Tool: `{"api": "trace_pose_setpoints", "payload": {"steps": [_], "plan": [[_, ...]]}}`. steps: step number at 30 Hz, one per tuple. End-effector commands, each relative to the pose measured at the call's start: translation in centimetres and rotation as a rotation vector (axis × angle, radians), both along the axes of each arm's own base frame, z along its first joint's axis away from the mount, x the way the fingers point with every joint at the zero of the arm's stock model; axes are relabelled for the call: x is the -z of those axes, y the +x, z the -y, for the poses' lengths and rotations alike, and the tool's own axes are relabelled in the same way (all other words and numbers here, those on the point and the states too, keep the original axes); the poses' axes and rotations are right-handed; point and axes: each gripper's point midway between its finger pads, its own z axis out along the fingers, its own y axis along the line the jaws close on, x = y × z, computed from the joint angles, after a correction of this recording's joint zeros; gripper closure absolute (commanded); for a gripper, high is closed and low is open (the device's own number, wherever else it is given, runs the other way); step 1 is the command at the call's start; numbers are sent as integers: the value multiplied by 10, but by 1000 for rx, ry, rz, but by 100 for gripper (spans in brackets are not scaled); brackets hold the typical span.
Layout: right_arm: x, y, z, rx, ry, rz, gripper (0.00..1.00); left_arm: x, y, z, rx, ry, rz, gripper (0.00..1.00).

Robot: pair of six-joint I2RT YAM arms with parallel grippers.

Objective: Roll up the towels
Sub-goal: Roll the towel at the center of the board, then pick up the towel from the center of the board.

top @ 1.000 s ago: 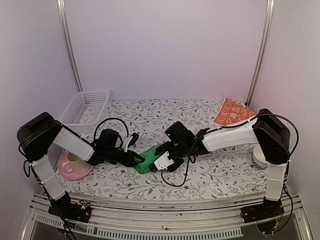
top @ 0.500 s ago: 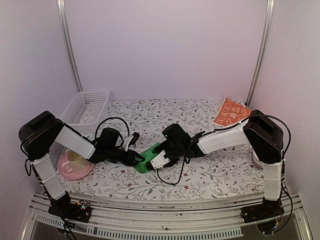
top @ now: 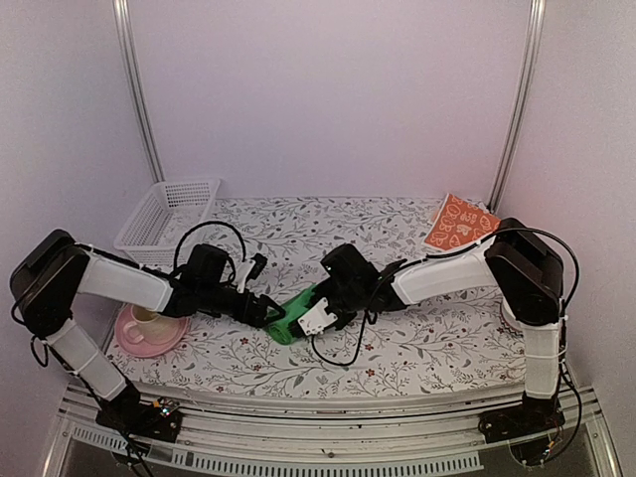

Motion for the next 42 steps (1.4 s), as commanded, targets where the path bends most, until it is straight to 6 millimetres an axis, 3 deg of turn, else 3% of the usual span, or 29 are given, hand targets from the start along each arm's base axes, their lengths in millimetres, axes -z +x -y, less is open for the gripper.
{"api": "trace_pose_setpoints", "payload": {"steps": [1,7,12,25,35,42], "plan": [[7,-13,15,7,-53,-52,80,7,0,-4,3,56,-40,3],[8,-16,14,2,-57,-55,80,28,0,12,75,46,-128,3],[10,-16,14,4,-59,-53,80,33,-5,28,155,-20,-188,3],[18,-16,17,8,-97,-72,80,23,-17,44,259,-101,-213,3],[18,-26,12,20,-149,-223,79,25,-19,50,283,-23,-179,13],[27,-18,12,56,-180,-216,79,14,-20,57,307,-51,-158,8]]}}
